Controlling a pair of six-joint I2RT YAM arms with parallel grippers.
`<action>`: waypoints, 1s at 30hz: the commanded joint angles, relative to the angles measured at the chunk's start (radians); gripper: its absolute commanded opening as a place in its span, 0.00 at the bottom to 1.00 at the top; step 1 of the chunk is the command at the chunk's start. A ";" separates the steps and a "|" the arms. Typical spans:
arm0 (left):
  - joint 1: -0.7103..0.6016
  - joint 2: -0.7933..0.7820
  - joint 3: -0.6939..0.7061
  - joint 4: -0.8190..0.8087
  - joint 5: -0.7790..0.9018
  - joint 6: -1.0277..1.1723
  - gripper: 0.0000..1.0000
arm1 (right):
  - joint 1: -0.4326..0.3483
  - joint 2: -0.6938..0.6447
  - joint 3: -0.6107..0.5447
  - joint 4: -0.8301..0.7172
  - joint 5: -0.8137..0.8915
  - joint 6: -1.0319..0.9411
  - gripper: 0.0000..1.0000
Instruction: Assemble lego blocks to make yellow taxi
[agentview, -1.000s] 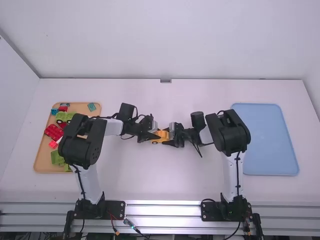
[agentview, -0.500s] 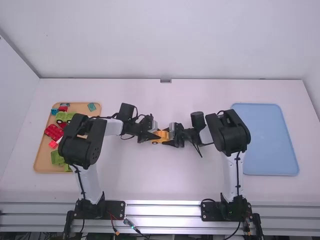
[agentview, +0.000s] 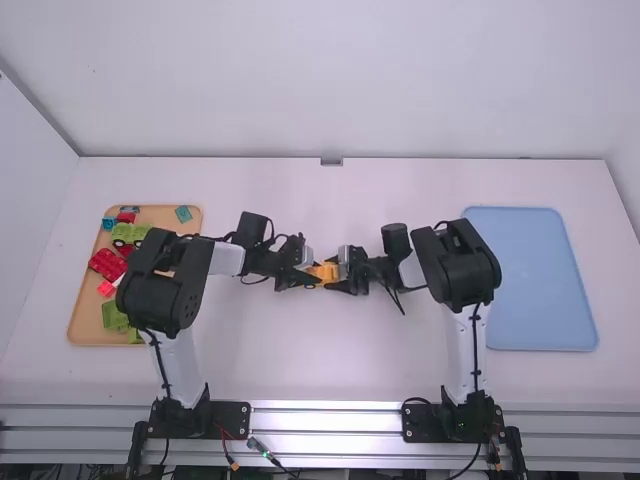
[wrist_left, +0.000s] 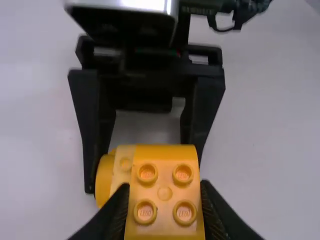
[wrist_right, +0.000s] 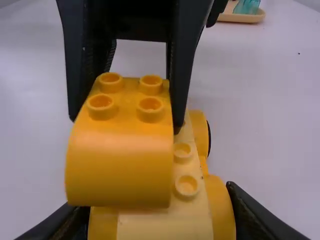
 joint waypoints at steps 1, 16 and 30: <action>-0.003 0.018 -0.033 -0.001 -0.131 -0.051 0.02 | 0.003 0.021 -0.007 -0.013 0.041 0.021 0.46; 0.047 -0.080 0.126 -0.180 -0.021 -0.080 0.02 | 0.003 0.021 -0.007 -0.013 0.041 0.021 0.45; 0.029 -0.023 0.037 -0.071 -0.050 -0.043 0.02 | 0.003 0.021 -0.007 -0.012 0.039 0.021 0.45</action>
